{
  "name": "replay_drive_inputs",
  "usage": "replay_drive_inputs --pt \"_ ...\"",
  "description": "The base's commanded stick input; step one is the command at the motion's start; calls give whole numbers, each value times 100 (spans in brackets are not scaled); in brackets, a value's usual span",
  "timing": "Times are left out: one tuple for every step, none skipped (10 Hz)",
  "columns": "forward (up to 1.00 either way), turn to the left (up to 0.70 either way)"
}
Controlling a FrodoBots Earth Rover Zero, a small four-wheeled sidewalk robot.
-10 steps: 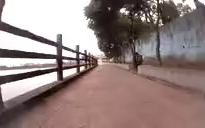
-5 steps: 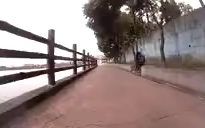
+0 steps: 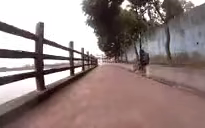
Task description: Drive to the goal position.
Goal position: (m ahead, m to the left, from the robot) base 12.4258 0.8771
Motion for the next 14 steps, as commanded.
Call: replay_drive_inputs --pt "100 0" --pt "100 0" --pt "100 0" --pt "100 0" --pt "100 0" --pt "100 0" --pt "100 0" --pt "100 0" --pt "100 0" --pt "100 0" --pt "100 0" --pt "100 0" --pt "100 0" --pt "100 0"
